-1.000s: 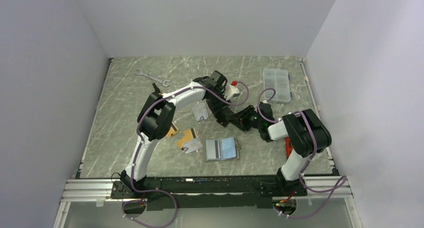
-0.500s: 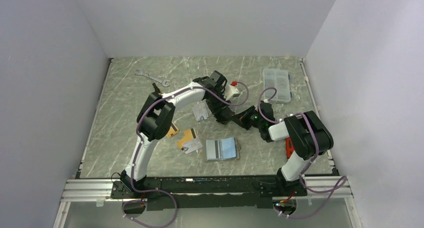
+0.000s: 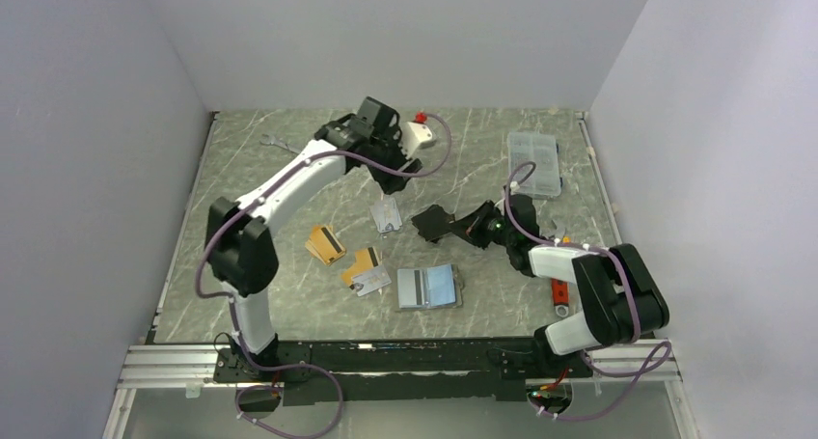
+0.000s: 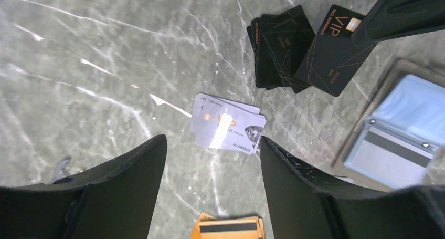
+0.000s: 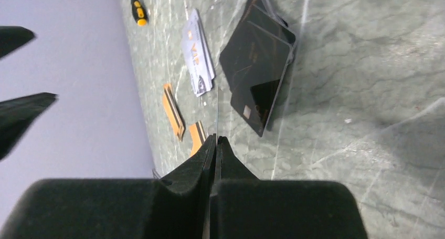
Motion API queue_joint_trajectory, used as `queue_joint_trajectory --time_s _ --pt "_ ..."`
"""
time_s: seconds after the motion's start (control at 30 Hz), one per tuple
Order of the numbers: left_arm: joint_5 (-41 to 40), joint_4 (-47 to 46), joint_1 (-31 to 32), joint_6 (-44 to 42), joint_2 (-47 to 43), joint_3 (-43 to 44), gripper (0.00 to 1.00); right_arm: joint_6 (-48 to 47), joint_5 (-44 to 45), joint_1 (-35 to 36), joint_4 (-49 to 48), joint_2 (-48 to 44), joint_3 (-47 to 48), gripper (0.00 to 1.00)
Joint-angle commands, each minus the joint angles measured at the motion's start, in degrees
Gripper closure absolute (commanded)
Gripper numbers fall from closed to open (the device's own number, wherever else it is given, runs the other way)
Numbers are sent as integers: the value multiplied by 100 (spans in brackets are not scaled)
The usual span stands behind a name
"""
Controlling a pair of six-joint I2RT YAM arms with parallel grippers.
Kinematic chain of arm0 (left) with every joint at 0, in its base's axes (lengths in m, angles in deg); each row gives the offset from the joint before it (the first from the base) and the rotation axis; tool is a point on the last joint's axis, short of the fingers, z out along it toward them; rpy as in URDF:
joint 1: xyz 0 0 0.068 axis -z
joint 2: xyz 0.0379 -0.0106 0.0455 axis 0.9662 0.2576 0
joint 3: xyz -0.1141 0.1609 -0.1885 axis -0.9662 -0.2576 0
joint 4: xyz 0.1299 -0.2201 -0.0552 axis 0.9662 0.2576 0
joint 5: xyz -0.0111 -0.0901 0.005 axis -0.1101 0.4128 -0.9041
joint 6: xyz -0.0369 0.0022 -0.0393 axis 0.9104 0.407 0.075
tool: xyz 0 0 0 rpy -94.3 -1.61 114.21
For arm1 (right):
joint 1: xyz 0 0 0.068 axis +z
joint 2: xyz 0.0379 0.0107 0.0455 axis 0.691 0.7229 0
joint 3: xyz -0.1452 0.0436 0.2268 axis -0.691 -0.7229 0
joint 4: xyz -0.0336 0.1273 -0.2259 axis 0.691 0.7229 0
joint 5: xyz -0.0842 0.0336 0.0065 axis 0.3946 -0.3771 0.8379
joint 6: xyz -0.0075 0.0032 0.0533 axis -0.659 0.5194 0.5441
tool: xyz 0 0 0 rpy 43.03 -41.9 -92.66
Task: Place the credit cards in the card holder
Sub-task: Pick up the credit card from the center of the board, then insert the credit card into the card holder.
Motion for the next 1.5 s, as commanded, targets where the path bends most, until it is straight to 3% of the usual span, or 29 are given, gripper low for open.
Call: queue_joint_trajectory --time_s 0.0,0.1,0.2,0.5,0.67,1.03,1.13,1.27,1.47 --pt "268 571 -98 -73 -619 133 28 -878 -525 -6 490 -508 422 100" --pt "503 720 -152 7 -1077 63 26 -1448 -939 21 932 -821 782 100" --pt "1537 419 -440 303 -1682 -475 23 -2015 -1449 180 1196 -1233 1008 100" --pt "3643 766 -521 326 -2650 -1490 27 -3241 -2385 1042 2278 -1908 1658 100" --pt "4033 1377 -252 -181 -2702 -1686 30 -3537 -2463 1375 2647 -2109 1963 100" --pt "4205 1464 135 -337 -2636 -1772 39 -3741 -2919 1572 2870 -2220 2267 100" --pt "4406 1559 156 -402 -2593 -1704 48 -3885 -2874 1576 3088 -2201 2345 100" --pt "4642 1750 206 -549 -2512 -1622 72 -3848 -2732 1576 2996 -2244 2312 100" --pt "4655 1689 208 -515 -2470 -1612 85 -3479 -2902 1610 2478 -2268 2282 100"
